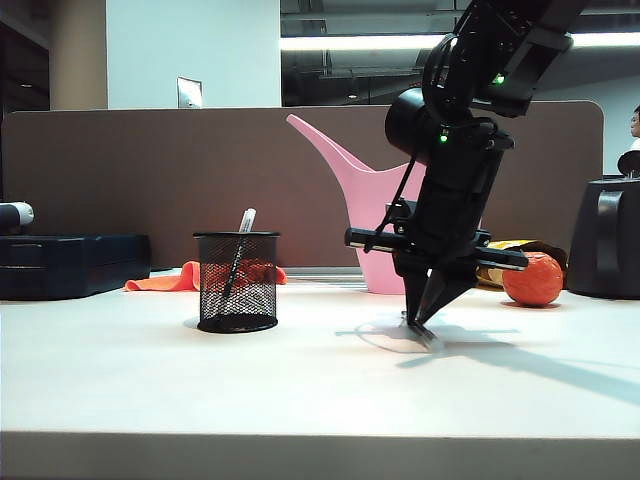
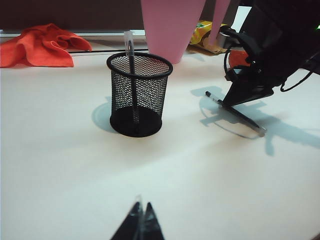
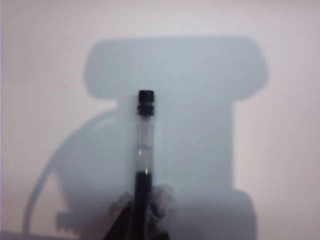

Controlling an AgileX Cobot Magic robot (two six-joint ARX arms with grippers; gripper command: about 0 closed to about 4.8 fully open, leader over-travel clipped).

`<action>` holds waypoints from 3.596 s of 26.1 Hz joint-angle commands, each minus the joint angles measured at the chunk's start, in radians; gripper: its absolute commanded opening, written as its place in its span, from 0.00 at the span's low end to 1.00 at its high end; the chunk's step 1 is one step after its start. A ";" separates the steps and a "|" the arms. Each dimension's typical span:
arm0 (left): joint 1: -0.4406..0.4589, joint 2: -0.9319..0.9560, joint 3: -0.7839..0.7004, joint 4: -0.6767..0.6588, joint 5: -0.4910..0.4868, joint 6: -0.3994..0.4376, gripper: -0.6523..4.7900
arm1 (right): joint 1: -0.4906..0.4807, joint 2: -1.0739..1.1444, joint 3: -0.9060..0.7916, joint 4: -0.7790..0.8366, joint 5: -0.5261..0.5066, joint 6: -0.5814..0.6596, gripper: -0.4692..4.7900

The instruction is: Pick up a few water-based pens and put them in the pen basket.

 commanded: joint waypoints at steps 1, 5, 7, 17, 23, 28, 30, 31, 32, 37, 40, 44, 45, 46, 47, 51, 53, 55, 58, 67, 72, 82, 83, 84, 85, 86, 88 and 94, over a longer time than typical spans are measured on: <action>0.001 0.000 0.002 0.005 0.005 0.001 0.11 | 0.002 -0.014 -0.009 0.024 -0.078 -0.025 0.07; 0.001 0.000 0.002 0.005 0.005 0.001 0.11 | 0.002 -0.055 -0.009 0.097 -0.140 -0.029 0.07; 0.001 0.000 0.002 0.004 0.005 0.001 0.11 | 0.002 -0.078 -0.009 0.130 -0.150 -0.031 0.07; 0.001 0.000 0.002 0.005 0.005 0.001 0.11 | 0.002 -0.143 -0.009 0.432 -0.303 -0.104 0.07; 0.000 0.000 0.002 0.005 0.005 0.001 0.11 | 0.004 -0.137 -0.009 0.766 -0.394 -0.104 0.07; 0.000 0.000 0.002 0.005 0.005 0.002 0.11 | 0.005 -0.084 -0.009 1.008 -0.481 -0.102 0.07; 0.000 0.001 0.002 0.005 0.005 0.002 0.11 | 0.011 -0.058 -0.009 1.061 -0.489 -0.096 0.07; 0.000 0.000 0.002 0.005 0.005 0.002 0.11 | 0.011 -0.047 -0.009 1.076 -0.494 -0.095 0.07; 0.000 0.001 0.002 0.005 0.005 0.002 0.11 | 0.015 -0.034 -0.009 1.087 -0.494 -0.095 0.07; 0.000 0.000 0.002 0.005 0.005 0.002 0.11 | 0.034 0.028 -0.009 1.138 -0.494 -0.095 0.07; 0.000 0.000 0.002 0.005 0.005 0.002 0.11 | 0.047 0.061 -0.009 1.171 -0.494 -0.094 0.07; 0.001 0.001 0.002 0.004 0.005 0.002 0.11 | 0.068 0.089 -0.009 1.186 -0.492 -0.095 0.07; 0.001 0.001 0.002 0.005 0.005 0.001 0.11 | 0.078 0.095 -0.009 1.186 -0.487 -0.096 0.07; 0.001 0.000 0.002 0.004 0.005 0.001 0.11 | 0.079 0.097 -0.009 1.187 -0.484 -0.096 0.07; 0.001 0.000 0.002 0.004 0.005 0.001 0.11 | 0.079 0.097 -0.009 1.187 -0.476 -0.096 0.07; 0.001 0.001 0.002 0.005 0.005 0.002 0.11 | 0.079 0.097 -0.009 1.186 -0.456 -0.096 0.07; 0.001 0.000 0.002 0.005 0.005 0.002 0.11 | 0.079 0.097 -0.009 1.186 -0.456 -0.096 0.07; 0.001 0.001 0.002 0.005 0.005 0.001 0.11 | 0.079 0.097 -0.009 1.186 -0.456 -0.096 0.10; 0.001 0.000 0.002 0.005 0.005 0.001 0.11 | 0.079 0.097 -0.009 1.186 -0.456 -0.096 0.10; 0.001 0.001 0.002 0.004 0.005 0.001 0.11 | 0.079 0.097 -0.009 1.181 -0.442 -0.096 0.20; 0.001 0.000 0.002 0.005 0.005 0.001 0.11 | 0.071 0.073 -0.009 1.182 -0.432 -0.097 0.07; 0.001 0.000 0.002 0.004 -0.006 0.002 0.11 | -0.053 -0.130 -0.009 0.803 -0.380 -0.285 0.07; 0.001 0.000 0.002 0.005 -0.006 0.002 0.11 | -0.069 -0.158 -0.009 0.739 -0.377 -0.317 0.07; 0.001 0.000 0.002 0.005 -0.006 0.002 0.11 | -0.082 -0.179 -0.009 0.691 -0.368 -0.340 0.07; 0.001 0.000 0.002 0.005 -0.006 0.002 0.11 | -0.095 -0.201 -0.009 0.643 -0.353 -0.358 0.07; 0.001 0.000 0.002 0.005 -0.006 0.002 0.11 | -0.109 -0.222 -0.009 0.595 -0.337 -0.372 0.07; 0.000 0.000 0.002 0.005 -0.021 0.002 0.11 | -0.144 -0.267 -0.010 0.499 -0.326 -0.396 0.07; 0.001 0.001 0.002 0.005 -0.108 0.002 0.11 | -0.253 -0.378 -0.011 0.301 -0.327 -0.467 0.07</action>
